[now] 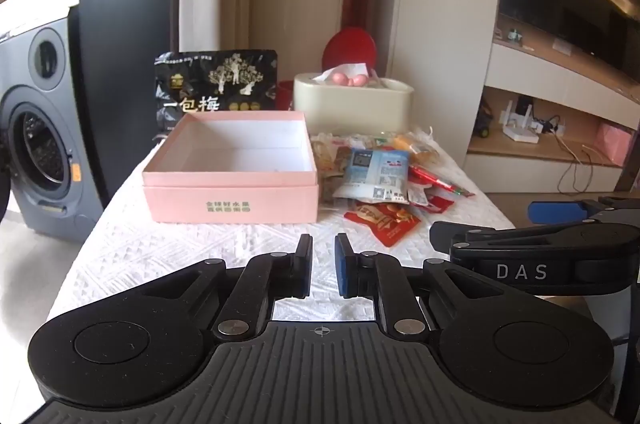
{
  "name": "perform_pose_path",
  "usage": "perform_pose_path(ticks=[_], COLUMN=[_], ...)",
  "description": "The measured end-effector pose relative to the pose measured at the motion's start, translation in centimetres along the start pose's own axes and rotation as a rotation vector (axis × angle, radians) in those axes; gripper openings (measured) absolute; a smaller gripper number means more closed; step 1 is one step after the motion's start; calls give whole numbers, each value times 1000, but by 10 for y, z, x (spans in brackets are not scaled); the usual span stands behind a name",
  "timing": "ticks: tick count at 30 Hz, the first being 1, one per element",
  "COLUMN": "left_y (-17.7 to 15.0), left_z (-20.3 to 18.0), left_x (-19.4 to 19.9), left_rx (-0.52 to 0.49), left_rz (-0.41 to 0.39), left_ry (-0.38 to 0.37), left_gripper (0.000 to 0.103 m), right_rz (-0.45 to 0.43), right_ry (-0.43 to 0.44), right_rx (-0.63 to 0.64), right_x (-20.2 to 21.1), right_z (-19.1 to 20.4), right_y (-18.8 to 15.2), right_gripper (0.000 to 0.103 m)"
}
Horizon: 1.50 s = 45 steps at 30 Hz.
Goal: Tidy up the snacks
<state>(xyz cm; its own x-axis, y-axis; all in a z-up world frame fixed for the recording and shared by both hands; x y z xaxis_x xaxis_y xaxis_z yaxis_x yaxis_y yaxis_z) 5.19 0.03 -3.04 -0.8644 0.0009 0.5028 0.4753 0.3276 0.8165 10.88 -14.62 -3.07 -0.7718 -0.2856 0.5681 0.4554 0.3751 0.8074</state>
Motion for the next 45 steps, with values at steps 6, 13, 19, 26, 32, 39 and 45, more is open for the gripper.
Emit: perform_pose_path(ticks=[6, 13, 19, 26, 32, 39, 45], left_y=[-11, -14, -12, -13, -13, -15, -15], left_z=[1, -2, -1, 0, 1, 1, 2], left_x=[-3, -2, -5, -6, -6, -7, -7], left_rx=[-1, -5, 5, 11, 13, 11, 14], left_rz=[-3, 24, 50, 69, 78, 89, 97], left_ry=[1, 5, 8, 12, 13, 15, 16], left_gripper=[15, 15, 15, 15, 15, 15, 15], right_rz=[24, 29, 30, 34, 31, 37, 45], right_ry=[15, 4, 3, 2, -2, 1, -1], right_rx=[-2, -3, -1, -1, 1, -1, -7], right_x=[-7, -6, -5, -7, -5, -5, -5], right_z=[2, 4, 4, 5, 6, 5, 5], right_y=[-1, -8, -10, -12, -15, -15, -16], right_gripper=[103, 103, 103, 103, 103, 103, 103])
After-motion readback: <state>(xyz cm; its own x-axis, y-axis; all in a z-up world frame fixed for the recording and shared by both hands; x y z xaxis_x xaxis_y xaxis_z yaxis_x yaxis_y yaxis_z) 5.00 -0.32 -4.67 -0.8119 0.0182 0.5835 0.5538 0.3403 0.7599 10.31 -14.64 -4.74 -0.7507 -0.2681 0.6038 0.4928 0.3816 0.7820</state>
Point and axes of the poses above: each gripper's, at about its wrist camera, not at the fingertips, and x roughly against the way its jaws point, z to its left, y to its top, the point moved 6 cm from there along -x, roughly the way its jaws point, and after that the axes turned 15 degrees about x, right-handed, at the moved point
